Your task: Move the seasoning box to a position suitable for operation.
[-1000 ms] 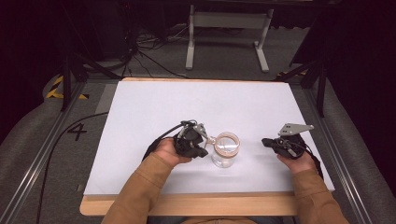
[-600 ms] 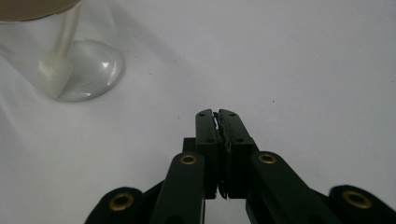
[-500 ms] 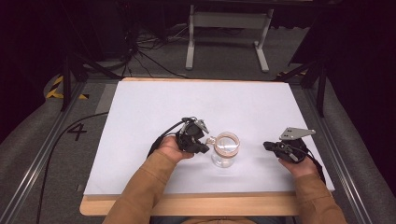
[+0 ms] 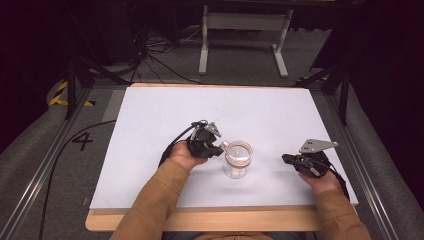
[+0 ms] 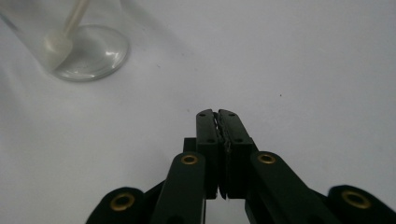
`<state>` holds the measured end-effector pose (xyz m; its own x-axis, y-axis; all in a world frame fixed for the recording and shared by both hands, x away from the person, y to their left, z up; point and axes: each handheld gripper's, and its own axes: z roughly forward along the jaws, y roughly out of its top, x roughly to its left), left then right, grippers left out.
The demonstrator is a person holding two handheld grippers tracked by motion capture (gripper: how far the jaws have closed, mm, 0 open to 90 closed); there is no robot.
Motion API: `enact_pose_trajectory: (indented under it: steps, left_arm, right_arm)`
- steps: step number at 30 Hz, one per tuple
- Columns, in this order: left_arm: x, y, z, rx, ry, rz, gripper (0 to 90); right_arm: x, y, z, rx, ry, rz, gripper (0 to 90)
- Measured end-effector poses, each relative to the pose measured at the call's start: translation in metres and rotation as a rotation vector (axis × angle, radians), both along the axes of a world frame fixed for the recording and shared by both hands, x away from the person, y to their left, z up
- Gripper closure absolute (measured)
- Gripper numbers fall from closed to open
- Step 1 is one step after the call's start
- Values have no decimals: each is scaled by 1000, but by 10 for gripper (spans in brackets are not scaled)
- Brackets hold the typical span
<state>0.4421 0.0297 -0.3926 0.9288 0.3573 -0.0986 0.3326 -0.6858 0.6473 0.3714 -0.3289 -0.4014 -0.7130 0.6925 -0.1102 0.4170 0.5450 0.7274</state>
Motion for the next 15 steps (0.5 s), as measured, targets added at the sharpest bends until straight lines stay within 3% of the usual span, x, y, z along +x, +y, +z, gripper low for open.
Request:
enact_pose_trajectory:
  steps: [5, 9, 13, 15]
  left_arm:
    - [1, 1, -3, -18, 19, 0, 858]
    - [-1, 4, 2, 3, 34, -26, 855]
    - [-6, 9, 7, 11, 7, -13, 855]
    - [-10, 16, 11, 5, -3, 24, 855]
  right_arm:
    - [0, 3, -1, -2, 3, 9, 886]
    - [0, 7, 0, 15, 14, 34, 895]
    - [0, 13, 1, 38, 30, 66, 897]
    - [2, 20, 2, 50, 28, 81, 897]
